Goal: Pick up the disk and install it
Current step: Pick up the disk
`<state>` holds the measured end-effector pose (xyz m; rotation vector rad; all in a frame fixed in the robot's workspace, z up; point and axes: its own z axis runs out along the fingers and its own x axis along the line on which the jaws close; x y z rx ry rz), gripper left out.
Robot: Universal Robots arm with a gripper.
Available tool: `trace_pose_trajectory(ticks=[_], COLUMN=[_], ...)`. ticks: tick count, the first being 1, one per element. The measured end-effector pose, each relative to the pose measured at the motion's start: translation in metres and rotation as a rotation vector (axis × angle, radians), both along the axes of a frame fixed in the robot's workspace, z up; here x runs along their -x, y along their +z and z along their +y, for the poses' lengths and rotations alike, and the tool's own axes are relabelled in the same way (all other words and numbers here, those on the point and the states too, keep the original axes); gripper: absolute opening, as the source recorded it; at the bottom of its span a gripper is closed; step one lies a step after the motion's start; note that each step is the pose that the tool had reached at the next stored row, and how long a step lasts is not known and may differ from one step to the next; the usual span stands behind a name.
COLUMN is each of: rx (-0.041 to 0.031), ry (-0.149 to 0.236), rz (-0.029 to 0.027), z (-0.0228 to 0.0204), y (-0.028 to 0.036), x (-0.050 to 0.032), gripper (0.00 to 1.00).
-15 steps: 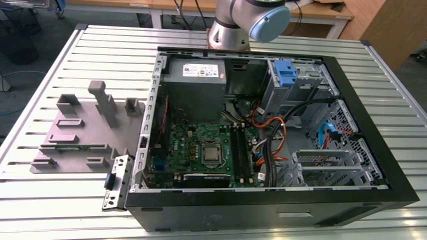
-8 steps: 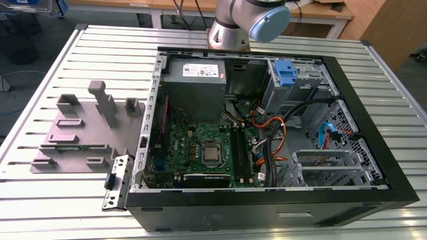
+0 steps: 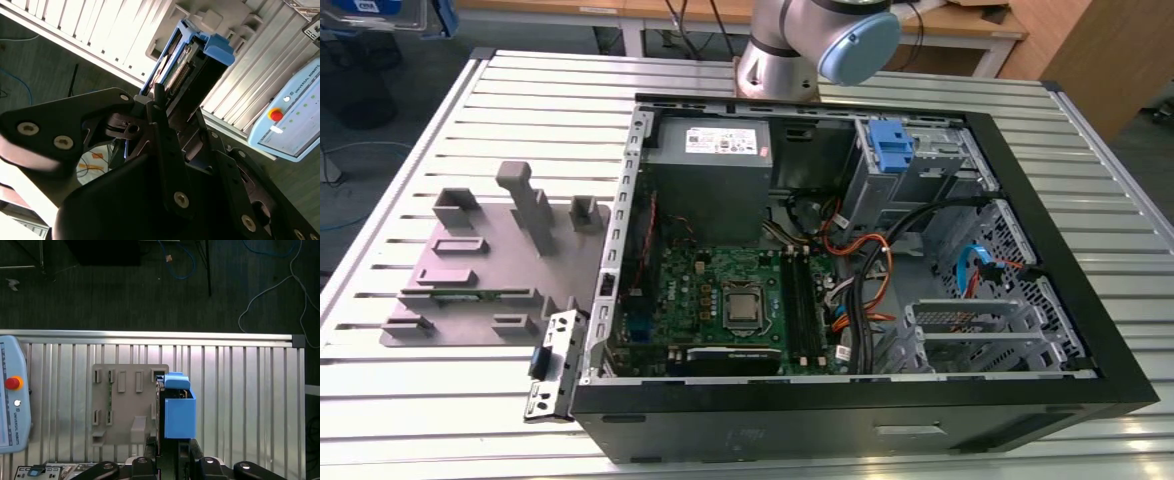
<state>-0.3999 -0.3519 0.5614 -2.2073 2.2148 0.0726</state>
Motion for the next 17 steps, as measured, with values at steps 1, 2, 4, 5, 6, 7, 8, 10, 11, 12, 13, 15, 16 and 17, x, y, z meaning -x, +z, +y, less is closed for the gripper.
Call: trace_pose_trajectory(ticks=[1, 2, 4, 5, 6, 7, 8, 10, 11, 12, 13, 15, 16, 17], rx=[0.0000, 0.0000, -0.0001, -0.0001, -0.0001, 0.0000, 0.0000, 0.0001, -0.0001, -0.0001, -0.0001, -0.0001, -0.0001, -0.0001], ry=[0.000, 0.000, 0.000, 0.000, 0.000, 0.000, 0.000, 0.000, 0.000, 0.000, 0.000, 0.000, 0.000, 0.000], rz=[-0.0001, -0.0001, -0.0002, -0.0002, -0.0001, -0.0001, -0.0001, 0.0001, -0.0001, -0.0001, -0.0002, -0.0002, -0.0003, -0.0002], z=[0.0000, 0.0000, 0.0000, 0.0000, -0.0001, 0.0000, 0.0000, 0.0000, 0.0000, 0.0000, 0.0000, 0.0000, -0.0001, -0.0001], y=[-0.0018, -0.0036, -0.0064, -0.0064, -0.0064, -0.0064, -0.0068, -0.0094, -0.0121, -0.0139, -0.0157, -0.0184, -0.0186, -0.0185], x=[0.0000, 0.0000, 0.0000, 0.0000, 0.0000, 0.0000, -0.0001, -0.0001, 0.0000, 0.0000, 0.0000, 0.0000, 0.0000, 0.0000], gripper=[0.35, 0.35, 0.35, 0.35, 0.35, 0.35, 0.35, 0.35, 0.35, 0.35, 0.35, 0.35, 0.35, 0.35])
